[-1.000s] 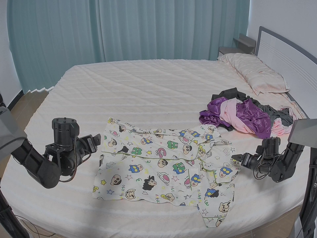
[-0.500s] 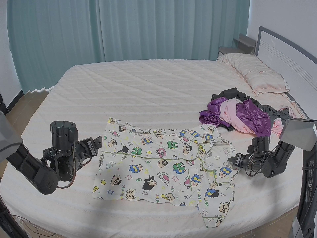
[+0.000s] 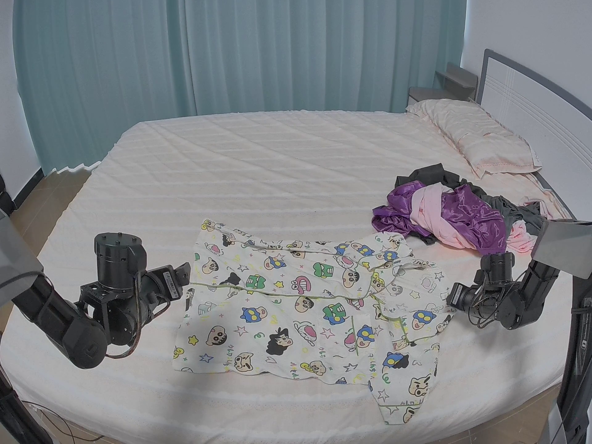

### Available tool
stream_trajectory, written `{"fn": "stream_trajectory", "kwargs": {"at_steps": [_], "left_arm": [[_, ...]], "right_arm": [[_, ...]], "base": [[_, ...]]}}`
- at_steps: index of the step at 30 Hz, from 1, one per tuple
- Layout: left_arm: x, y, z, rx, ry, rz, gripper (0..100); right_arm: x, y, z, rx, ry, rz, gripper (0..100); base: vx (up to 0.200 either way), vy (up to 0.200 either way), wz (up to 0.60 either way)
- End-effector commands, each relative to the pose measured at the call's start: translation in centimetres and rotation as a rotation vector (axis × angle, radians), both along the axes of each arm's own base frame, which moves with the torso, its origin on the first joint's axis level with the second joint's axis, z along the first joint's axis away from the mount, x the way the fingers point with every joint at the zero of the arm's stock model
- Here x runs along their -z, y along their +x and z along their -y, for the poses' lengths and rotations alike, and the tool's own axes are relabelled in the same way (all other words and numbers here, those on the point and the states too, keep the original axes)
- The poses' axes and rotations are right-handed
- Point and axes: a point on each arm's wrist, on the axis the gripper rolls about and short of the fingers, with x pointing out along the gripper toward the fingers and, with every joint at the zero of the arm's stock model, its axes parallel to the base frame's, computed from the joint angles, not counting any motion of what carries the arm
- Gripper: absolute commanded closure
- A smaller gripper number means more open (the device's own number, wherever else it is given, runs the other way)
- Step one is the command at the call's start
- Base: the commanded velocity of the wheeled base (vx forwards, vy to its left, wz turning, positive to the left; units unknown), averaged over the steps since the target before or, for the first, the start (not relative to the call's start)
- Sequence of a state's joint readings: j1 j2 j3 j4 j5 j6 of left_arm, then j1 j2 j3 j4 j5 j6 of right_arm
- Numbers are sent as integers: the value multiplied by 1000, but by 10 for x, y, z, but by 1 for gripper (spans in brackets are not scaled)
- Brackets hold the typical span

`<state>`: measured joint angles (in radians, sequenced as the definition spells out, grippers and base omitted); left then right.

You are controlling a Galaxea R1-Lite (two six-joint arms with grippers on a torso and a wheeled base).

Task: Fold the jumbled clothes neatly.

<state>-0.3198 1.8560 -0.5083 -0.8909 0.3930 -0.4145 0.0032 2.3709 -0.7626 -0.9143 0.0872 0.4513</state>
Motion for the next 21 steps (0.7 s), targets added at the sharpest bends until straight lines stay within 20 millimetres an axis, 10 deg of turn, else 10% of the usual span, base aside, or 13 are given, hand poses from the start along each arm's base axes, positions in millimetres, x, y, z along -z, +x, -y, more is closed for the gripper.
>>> {"fn": "stream_trajectory", "kwargs": {"at_steps": [1, 18, 19, 21], "left_arm": [[7, -6, -1, 3, 11, -32, 0], [49, -20, 7, 24, 22, -194, 0], [49, -20, 7, 24, 22, -194, 0], [59, -22, 11, 29, 18, -230, 0]], "right_arm": [[-11, -6, 11, 34, -11, 13, 100], [-15, -10, 47, 133, -109, 64, 100], [-15, -10, 47, 133, -109, 64, 0], [-19, -11, 47, 133, -107, 77, 0]], "base": [[0, 0, 0], [0, 0, 0], [0, 0, 0], [0, 0, 0]]}}
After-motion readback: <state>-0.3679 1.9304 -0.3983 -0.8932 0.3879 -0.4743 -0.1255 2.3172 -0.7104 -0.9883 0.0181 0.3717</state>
